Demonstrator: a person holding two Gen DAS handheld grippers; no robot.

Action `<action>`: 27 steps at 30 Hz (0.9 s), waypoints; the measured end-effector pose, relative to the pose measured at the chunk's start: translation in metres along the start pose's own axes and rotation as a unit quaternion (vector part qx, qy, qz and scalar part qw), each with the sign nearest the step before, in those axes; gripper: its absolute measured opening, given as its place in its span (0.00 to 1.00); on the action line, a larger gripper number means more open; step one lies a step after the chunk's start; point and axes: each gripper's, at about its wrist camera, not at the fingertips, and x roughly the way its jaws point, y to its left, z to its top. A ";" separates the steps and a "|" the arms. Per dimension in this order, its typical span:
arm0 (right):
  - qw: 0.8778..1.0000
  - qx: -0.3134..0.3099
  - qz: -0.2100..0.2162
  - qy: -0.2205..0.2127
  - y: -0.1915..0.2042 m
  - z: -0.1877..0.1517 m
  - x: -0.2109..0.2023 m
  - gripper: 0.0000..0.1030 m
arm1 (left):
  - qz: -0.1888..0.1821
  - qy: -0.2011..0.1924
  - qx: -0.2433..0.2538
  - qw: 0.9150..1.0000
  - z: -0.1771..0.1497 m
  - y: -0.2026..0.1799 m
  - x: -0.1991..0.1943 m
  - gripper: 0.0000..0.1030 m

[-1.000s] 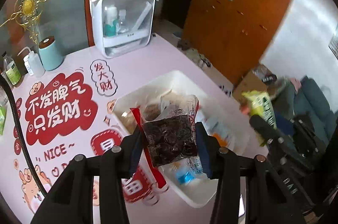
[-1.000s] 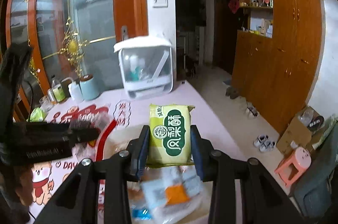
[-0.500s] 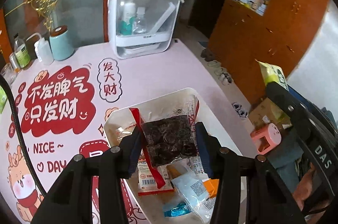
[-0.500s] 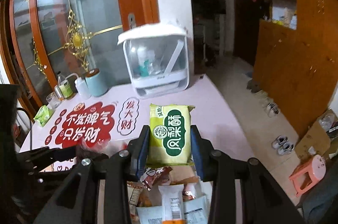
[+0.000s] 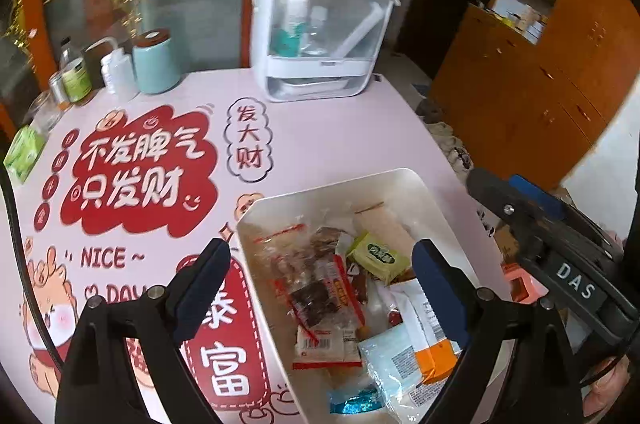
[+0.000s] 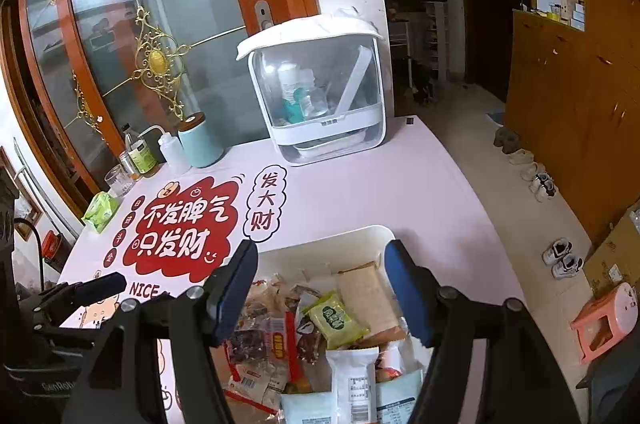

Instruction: Organize snacks

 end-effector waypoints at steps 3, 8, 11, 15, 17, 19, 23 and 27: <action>1.000 -0.001 0.002 -0.002 0.004 -0.001 -0.005 0.65 | 0.004 -0.002 -0.012 1.000 -0.001 0.006 -0.007 0.89; 1.000 -0.009 0.004 -0.002 0.011 -0.006 -0.012 0.65 | 0.020 -0.012 -0.009 1.000 -0.007 0.011 -0.024 0.89; 1.000 -0.011 0.007 0.003 0.017 -0.012 -0.014 0.65 | 0.030 -0.021 -0.006 0.999 -0.011 0.013 -0.037 0.90; 1.000 -0.007 0.009 0.015 0.024 -0.026 -0.014 0.65 | 0.047 -0.026 -0.003 0.999 -0.019 0.018 -0.052 0.94; 1.000 -0.006 0.011 0.023 0.027 -0.034 -0.013 0.65 | 0.056 -0.029 -0.004 0.998 -0.024 0.022 -0.058 0.97; 0.999 -0.006 0.009 0.032 0.032 -0.043 -0.013 0.65 | 0.070 -0.028 -0.008 0.997 -0.030 0.027 -0.063 0.97; 0.999 -0.004 0.007 0.049 0.041 -0.060 -0.016 0.65 | 0.082 -0.021 -0.013 0.996 -0.042 0.039 -0.070 0.97; 0.998 -0.002 0.003 0.058 0.052 -0.075 -0.025 0.65 | 0.091 -0.023 -0.015 0.995 -0.051 0.051 -0.080 0.97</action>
